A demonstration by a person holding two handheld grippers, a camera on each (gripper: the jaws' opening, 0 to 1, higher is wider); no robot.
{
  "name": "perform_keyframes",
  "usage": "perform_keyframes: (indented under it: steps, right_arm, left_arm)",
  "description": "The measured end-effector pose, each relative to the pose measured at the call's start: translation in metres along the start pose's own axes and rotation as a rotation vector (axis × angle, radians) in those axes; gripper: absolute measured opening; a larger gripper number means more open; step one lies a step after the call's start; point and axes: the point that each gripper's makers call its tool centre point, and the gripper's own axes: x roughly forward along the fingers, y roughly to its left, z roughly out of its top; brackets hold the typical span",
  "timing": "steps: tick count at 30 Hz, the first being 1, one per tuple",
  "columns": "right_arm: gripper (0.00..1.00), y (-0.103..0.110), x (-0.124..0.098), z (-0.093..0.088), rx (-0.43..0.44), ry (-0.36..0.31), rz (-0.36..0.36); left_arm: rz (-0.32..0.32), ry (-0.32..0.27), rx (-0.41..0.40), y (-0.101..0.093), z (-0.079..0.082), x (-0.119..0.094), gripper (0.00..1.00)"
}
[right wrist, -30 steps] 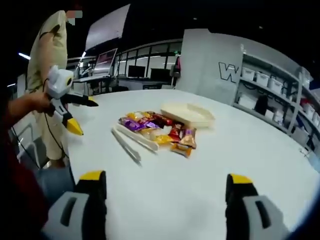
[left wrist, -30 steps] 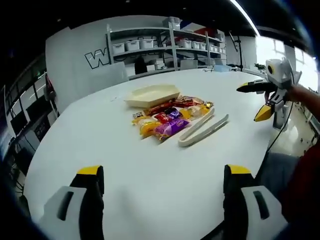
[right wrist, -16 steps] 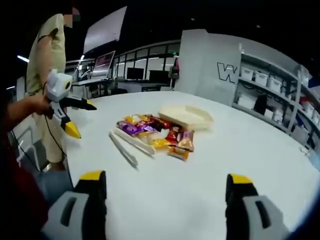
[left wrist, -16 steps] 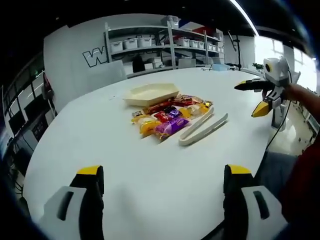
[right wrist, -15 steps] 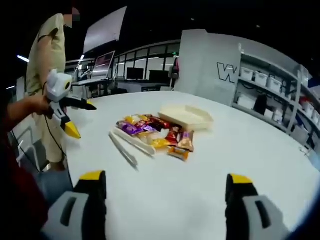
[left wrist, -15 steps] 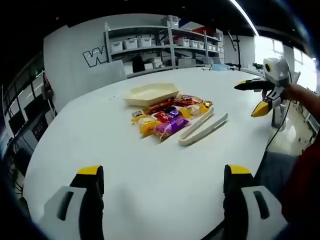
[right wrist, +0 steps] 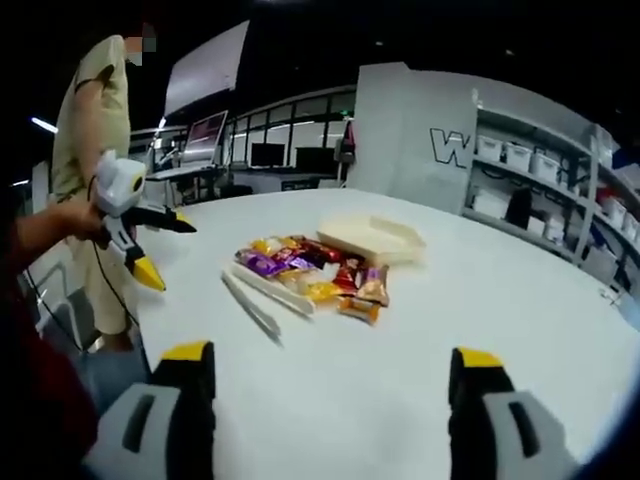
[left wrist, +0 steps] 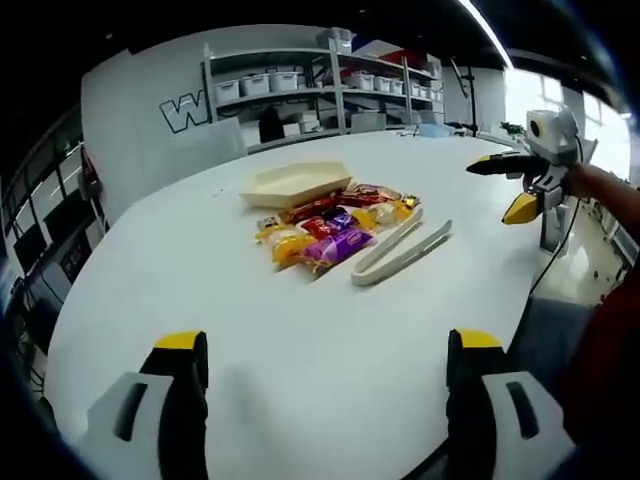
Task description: Place the target food into the container with the food tongs after gripping and lifting it, then release it inside without dropping or visibly crushing the food.
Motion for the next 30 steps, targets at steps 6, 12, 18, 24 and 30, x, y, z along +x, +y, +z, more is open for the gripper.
perform_keyframes:
  steps: [6,12,18,24,30]
  right_arm:
    - [0.96,-0.0045,-0.0008,-0.0017,-0.003,0.004,-0.006]
    - [0.95,-0.0055,0.0013,-0.0026,-0.008,0.009,-0.005]
    - [0.94,-0.0047,0.0032,-0.0009,-0.019,0.004,-0.002]
    - [0.93,-0.0029,0.0046,0.0027,-0.013,-0.011,0.005]
    - [0.88,0.0010,0.0077,0.0000,-0.035,0.004,0.018]
  left_arm:
    - [0.002,-0.001,0.002,-0.0017,0.0013,0.0002,0.97]
    - [0.010,0.001,0.007,-0.0012,-0.0001,-0.0018,0.97]
    - [0.012,0.006,0.008,0.0002,-0.0014,-0.0030,0.97]
    - [0.010,0.010,0.014,0.0004,-0.0020,-0.0027,0.97]
    - [0.002,0.008,0.005,-0.0013,-0.0017,-0.0022,0.97]
